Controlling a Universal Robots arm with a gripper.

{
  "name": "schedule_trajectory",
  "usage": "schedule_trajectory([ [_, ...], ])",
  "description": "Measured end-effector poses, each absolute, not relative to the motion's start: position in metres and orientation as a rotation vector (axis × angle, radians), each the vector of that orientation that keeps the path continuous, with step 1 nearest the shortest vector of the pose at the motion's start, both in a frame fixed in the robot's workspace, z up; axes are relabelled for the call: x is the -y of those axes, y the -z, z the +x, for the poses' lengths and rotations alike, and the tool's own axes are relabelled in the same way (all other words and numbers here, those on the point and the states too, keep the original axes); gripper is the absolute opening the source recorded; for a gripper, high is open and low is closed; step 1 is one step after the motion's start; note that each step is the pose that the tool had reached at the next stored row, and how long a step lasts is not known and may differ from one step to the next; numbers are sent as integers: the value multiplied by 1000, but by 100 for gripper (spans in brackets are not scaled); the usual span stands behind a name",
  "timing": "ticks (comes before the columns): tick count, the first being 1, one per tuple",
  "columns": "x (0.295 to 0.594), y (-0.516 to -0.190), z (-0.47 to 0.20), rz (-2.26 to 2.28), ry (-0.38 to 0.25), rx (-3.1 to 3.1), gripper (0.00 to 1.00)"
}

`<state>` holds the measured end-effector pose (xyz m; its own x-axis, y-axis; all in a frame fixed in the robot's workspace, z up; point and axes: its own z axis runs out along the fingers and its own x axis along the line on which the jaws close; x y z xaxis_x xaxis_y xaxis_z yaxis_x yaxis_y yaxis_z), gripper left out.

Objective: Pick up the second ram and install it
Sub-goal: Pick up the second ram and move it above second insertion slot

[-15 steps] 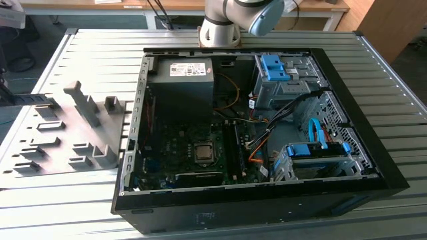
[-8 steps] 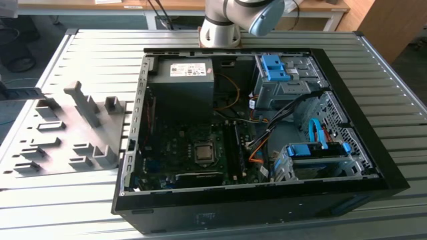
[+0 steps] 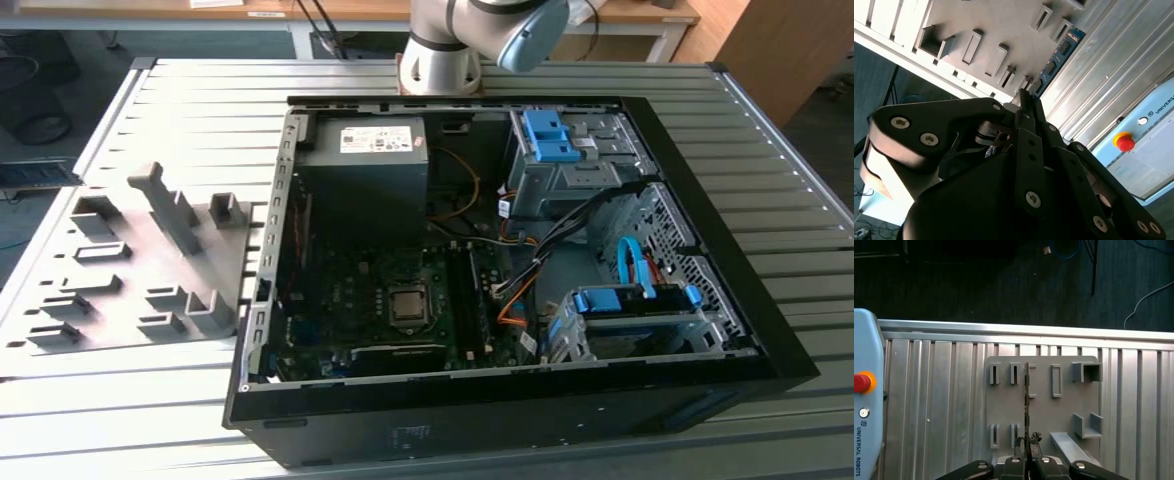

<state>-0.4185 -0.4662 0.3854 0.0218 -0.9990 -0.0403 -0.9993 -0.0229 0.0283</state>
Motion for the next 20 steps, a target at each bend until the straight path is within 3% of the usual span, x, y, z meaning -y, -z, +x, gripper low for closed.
schedule_trajectory([
  [20,466,-405,-416,-2239,-77,-2190,14],
])
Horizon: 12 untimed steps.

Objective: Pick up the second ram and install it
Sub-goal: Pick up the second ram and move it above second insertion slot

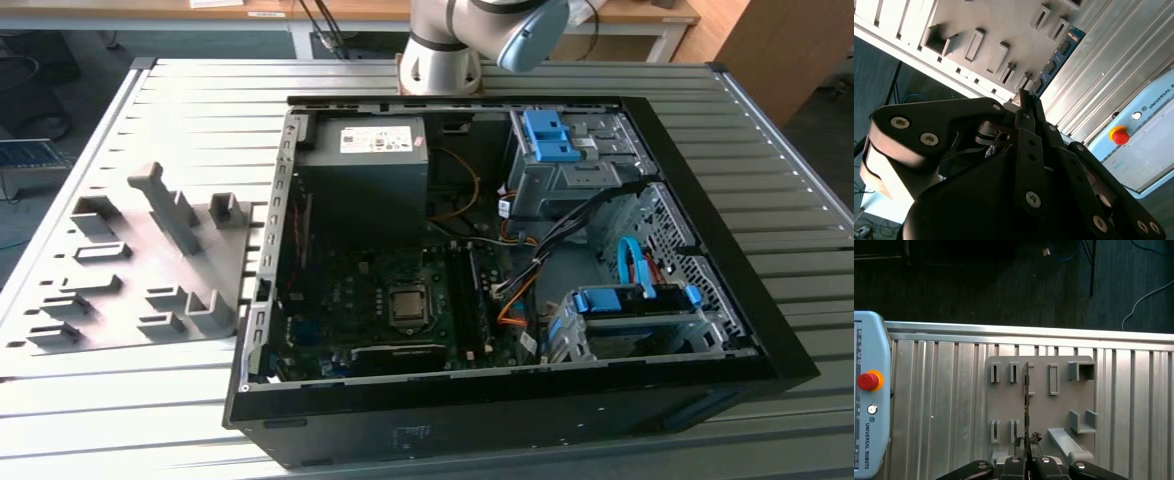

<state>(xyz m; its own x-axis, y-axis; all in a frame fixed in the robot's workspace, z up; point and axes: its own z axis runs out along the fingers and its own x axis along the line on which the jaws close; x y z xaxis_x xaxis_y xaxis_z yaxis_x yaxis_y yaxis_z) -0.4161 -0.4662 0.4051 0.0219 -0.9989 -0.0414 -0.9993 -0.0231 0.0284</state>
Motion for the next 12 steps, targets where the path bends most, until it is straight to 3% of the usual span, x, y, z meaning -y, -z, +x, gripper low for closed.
schedule_trajectory([
  [12,466,-405,-366,-2240,-80,-2191,14],
])
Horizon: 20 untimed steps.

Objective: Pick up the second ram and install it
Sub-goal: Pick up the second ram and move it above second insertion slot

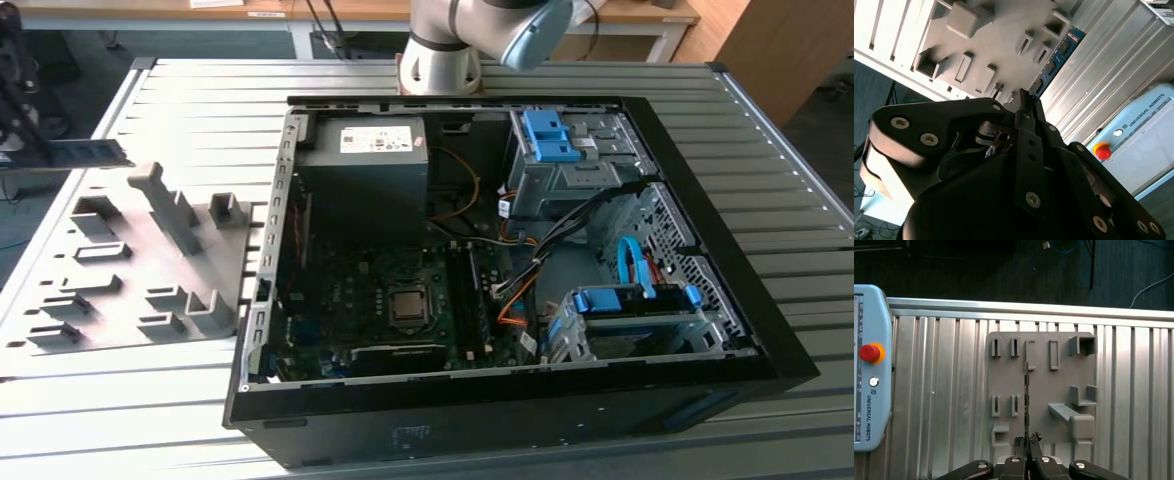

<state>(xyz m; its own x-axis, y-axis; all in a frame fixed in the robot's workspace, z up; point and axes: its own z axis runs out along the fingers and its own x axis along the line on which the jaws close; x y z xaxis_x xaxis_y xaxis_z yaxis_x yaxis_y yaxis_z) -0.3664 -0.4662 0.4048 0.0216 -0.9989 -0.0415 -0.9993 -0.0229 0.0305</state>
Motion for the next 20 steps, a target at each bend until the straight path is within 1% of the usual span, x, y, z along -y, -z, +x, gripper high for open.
schedule_trajectory([
  [10,466,-405,-325,-2241,-82,-2191,14],
  [20,466,-405,-297,-2241,-82,-2192,14],
])
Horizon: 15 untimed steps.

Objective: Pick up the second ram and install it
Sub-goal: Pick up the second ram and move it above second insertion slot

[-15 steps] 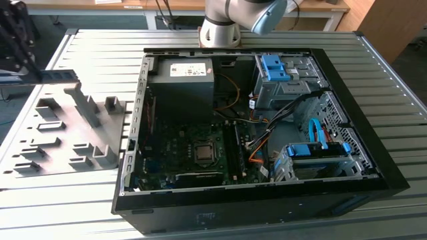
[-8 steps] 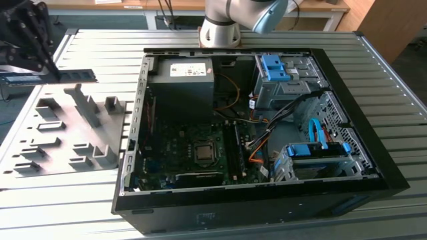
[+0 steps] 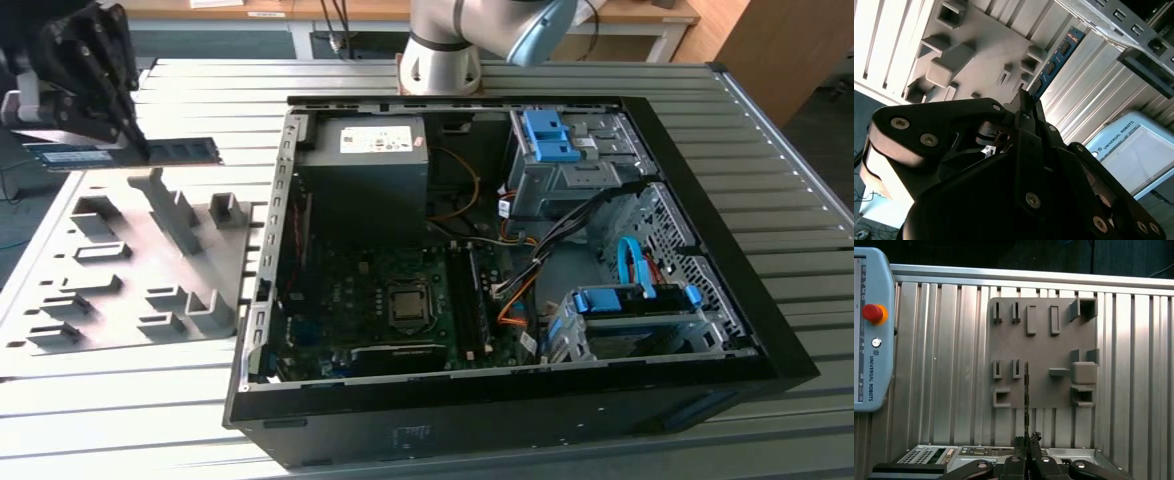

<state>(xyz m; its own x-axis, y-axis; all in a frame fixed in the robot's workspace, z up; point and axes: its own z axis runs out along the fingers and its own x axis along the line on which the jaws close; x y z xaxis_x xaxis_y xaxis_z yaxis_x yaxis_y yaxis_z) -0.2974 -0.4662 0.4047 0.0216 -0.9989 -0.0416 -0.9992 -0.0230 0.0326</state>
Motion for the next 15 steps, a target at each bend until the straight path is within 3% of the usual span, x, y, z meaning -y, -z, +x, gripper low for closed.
schedule_trajectory([
  [15,466,-405,-249,-2242,-84,-2193,14],
])
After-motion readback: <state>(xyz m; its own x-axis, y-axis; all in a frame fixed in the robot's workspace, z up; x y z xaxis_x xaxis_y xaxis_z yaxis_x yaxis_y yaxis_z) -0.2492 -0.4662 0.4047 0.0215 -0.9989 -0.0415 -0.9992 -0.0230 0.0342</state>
